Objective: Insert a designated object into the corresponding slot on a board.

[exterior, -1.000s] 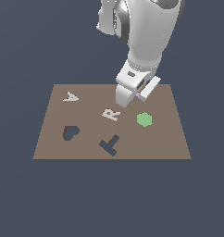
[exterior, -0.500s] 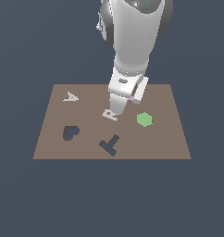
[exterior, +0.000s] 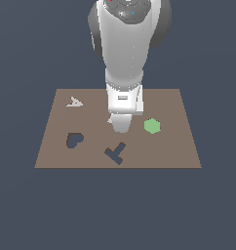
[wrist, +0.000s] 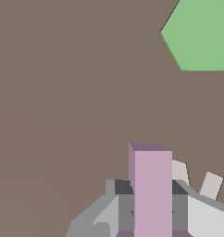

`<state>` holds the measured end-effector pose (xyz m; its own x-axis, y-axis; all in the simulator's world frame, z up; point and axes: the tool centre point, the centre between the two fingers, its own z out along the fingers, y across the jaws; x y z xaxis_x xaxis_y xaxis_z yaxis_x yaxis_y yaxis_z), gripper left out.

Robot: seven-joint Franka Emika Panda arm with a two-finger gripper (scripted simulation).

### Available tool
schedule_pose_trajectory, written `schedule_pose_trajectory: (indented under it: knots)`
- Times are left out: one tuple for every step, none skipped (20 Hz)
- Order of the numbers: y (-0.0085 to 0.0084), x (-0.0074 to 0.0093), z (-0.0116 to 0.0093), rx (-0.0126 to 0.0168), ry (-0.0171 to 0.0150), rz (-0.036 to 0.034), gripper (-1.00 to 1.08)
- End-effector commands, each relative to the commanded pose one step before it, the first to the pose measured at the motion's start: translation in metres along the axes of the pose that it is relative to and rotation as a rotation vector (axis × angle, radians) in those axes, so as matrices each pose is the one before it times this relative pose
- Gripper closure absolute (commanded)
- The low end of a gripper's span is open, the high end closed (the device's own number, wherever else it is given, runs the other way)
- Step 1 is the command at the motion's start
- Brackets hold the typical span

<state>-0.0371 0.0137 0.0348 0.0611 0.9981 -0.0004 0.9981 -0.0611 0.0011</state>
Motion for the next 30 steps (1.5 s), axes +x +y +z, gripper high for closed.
schedule_pose_trajectory:
  knots:
    - [0.01106, -0.00666, -0.00073, -0.00051, 0.00010, -0.08622, 1.08]
    - [0.00440, -0.00275, -0.00020, -0.00004, 0.00002, -0.03388, 1.08]
    - [0.00443, -0.00275, -0.00020, -0.00003, 0.00002, -0.03407, 1.08]
    - [0.00446, -0.00276, -0.00020, -0.00003, 0.00002, -0.03426, 1.08]
    - [0.00449, -0.00276, -0.00020, -0.00002, 0.00002, -0.03445, 1.08]
    - [0.00452, -0.00276, -0.00020, -0.00002, 0.00002, -0.03464, 1.08]
    - [0.00456, -0.00276, -0.00020, -0.00001, 0.00002, -0.03483, 1.08]
    - [0.00459, -0.00276, -0.00020, -0.00001, 0.00003, -0.03502, 1.08]
    - [0.00462, -0.00275, -0.00020, 0.00000, 0.00003, -0.03520, 1.08]
    - [0.00466, -0.00275, -0.00019, 0.00001, 0.00003, -0.03539, 1.08]
    - [0.00469, -0.00274, -0.00019, 0.00002, 0.00003, -0.03555, 1.08]
    - [0.00464, -0.00268, -0.00018, 0.00002, 0.00004, -0.03508, 1.08]
    - [0.00450, -0.00258, -0.00017, 0.00003, 0.00004, -0.03394, 1.08]
    - [0.00435, -0.00247, -0.00016, 0.00004, 0.00004, -0.03278, 1.08]
    - [0.00421, -0.00236, -0.00015, 0.00004, 0.00004, -0.03160, 1.08]
    - [0.00406, -0.00225, -0.00014, 0.00005, 0.00004, -0.03038, 1.08]
    - [0.00391, -0.00214, -0.00013, 0.00005, 0.00005, -0.02917, 1.08]
    - [0.00376, -0.00203, -0.00013, 0.00005, 0.00005, -0.02794, 1.08]
    - [0.00360, -0.00193, -0.00012, 0.00005, 0.00005, -0.02668, 1.08]
    - [0.00345, -0.00181, -0.00011, 0.00005, 0.00005, -0.02544, 1.08]
    - [0.00329, -0.00171, -0.00010, 0.00005, 0.00004, -0.02415, 1.08]
    - [0.00313, -0.00160, -0.00009, 0.00005, 0.00004, -0.02287, 1.08]
    - [0.00296, -0.00150, -0.00009, 0.00005, 0.00004, -0.02160, 1.08]
    - [0.00281, -0.00140, -0.00008, 0.00004, 0.00004, -0.02033, 1.08]
    - [0.00265, -0.00129, -0.00008, 0.00004, 0.00004, -0.01906, 1.08]
    - [0.00249, -0.00119, -0.00007, 0.00004, 0.00003, -0.01779, 1.08]
    - [0.00233, -0.00109, -0.00006, 0.00003, 0.00003, -0.01656, 1.08]
    - [0.00215, -0.00100, -0.00006, 0.00003, 0.00003, -0.01525, 1.08]
    - [0.00198, -0.00090, -0.00005, 0.00003, 0.00002, -0.01395, 1.08]
    - [0.00181, -0.00081, -0.00005, 0.00002, 0.00002, -0.01262, 1.08]
